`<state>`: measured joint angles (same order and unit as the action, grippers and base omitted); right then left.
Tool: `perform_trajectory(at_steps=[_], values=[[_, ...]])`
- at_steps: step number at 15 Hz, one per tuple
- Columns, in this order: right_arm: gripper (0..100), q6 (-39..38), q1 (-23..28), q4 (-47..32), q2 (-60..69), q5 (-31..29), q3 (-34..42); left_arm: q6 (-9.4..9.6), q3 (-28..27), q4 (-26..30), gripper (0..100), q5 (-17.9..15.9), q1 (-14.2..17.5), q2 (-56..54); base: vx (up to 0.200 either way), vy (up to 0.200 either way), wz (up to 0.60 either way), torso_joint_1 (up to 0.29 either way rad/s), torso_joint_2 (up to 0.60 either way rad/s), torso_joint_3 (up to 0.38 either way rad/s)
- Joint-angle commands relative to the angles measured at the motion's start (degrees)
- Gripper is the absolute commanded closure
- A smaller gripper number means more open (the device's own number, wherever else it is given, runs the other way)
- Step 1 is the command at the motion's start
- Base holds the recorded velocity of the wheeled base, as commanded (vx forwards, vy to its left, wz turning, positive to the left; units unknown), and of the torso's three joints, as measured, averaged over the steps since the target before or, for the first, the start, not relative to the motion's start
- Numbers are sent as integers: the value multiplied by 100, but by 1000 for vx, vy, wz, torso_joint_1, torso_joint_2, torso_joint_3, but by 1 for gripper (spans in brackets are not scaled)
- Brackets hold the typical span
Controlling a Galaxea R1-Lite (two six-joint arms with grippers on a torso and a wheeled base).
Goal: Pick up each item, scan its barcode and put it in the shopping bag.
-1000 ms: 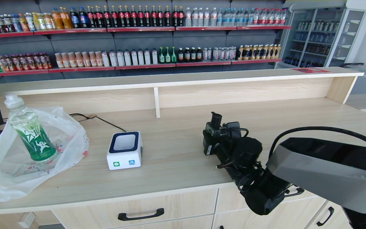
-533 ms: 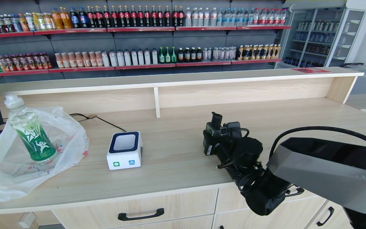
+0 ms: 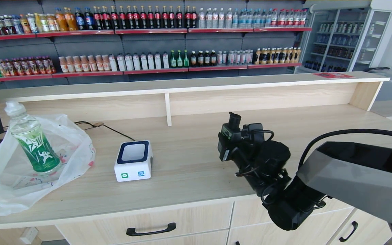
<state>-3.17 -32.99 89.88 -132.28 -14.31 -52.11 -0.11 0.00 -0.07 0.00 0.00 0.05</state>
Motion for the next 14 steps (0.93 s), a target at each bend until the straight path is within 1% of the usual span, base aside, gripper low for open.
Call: perform_trajectory(at_steps=[1,6,7,9,12,14], values=[[100,1,-15,12,414,-1,131,-7,0,-1,0,0,0,4,0,0,0,0,0,0],[100,-96,-23,12,1319,-1,668,11,0,16,0,9,9,4,0,0,0,0,0,0],[100,-96,-226,12,1749,-1,905,20,0,16,0,0,9,4,0,0,0,0,0,0],[100,-96,-419,12,2224,-1,1248,20,0,16,0,0,0,4,0,0,0,0,0,0],[100,-122,-437,12,2874,-1,1854,20,0,16,0,0,0,4,0,0,0,0,0,0],[100,-122,-586,12,3033,-19,1924,20,0,16,0,0,9,4,0,0,0,0,0,0]])
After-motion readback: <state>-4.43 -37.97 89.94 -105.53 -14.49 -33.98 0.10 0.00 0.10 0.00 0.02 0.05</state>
